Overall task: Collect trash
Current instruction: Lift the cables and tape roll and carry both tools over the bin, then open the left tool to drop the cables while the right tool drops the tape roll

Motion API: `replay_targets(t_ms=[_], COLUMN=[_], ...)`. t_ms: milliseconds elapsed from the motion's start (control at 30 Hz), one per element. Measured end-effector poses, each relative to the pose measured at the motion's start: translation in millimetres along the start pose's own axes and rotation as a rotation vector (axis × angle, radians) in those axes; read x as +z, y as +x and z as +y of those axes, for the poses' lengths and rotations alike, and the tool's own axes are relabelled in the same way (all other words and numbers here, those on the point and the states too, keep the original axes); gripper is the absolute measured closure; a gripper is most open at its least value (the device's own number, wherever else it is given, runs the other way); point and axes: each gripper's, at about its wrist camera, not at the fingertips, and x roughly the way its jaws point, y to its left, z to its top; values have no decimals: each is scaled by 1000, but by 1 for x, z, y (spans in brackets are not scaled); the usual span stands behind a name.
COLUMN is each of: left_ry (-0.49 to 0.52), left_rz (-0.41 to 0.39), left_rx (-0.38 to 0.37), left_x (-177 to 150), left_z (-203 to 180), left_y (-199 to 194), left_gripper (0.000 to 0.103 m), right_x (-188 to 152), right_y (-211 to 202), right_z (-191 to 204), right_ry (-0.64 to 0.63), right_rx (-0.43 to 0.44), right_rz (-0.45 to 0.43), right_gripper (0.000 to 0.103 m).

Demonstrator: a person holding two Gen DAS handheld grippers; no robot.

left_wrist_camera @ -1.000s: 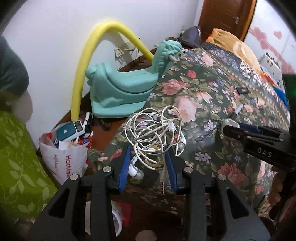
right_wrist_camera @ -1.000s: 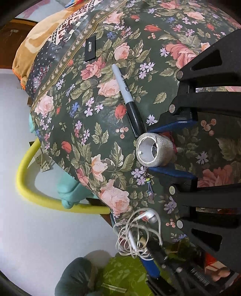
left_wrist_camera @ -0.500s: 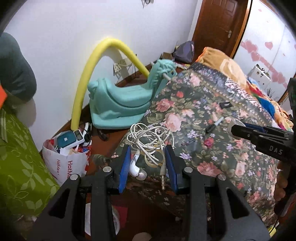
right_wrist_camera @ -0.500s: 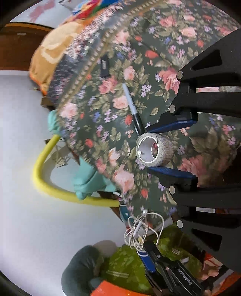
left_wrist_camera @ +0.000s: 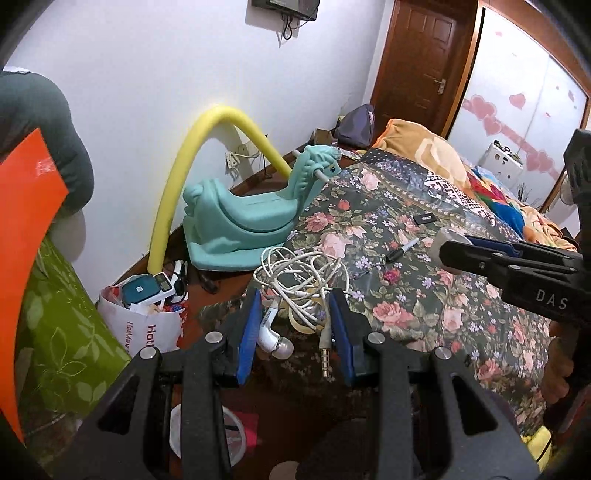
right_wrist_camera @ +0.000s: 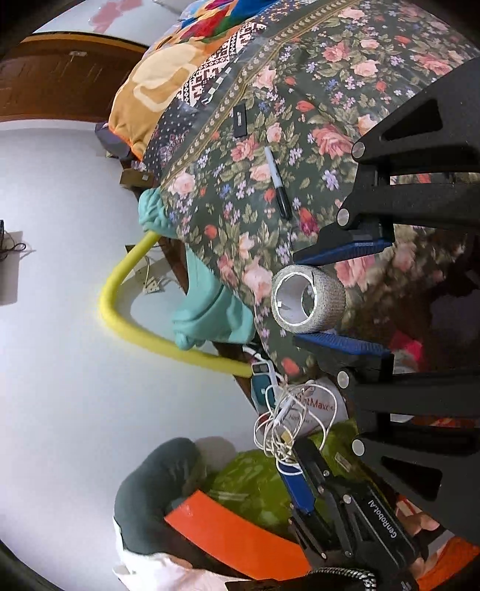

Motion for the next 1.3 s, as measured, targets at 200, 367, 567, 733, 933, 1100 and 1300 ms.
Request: replay_targets(t_ms=[200,367,567,733,933,1100,1300], left_ry=[-8,-24,-65,-109,-171,-227,-310], left_rz=[-1,10,65,119,200,259,336], left_rx=[4,33,76,114,173,203,202], left_x=[-11,-29,-60,-89,-130,-161,-194], left_z=[7,19,45,68,98,120,145], left_y=[-10,-18,-20,-21,-19,-16,-1], left_gripper=[66,66,66,66,66,66,66], right_x=[-8,-15,-27,-41,-59,-77,-95], right_y=[1,7,24,45,73,99,135], right_z=[13,34,63,97,140,172,200], right_ry=[-9,-36,-76,-127,-200,-252,-282], right_rx=[28,58,109,166,229,271,296], right_rz=[12,39,85,147,227,309,424], right_gripper=[69,69,69,69,69,69,69])
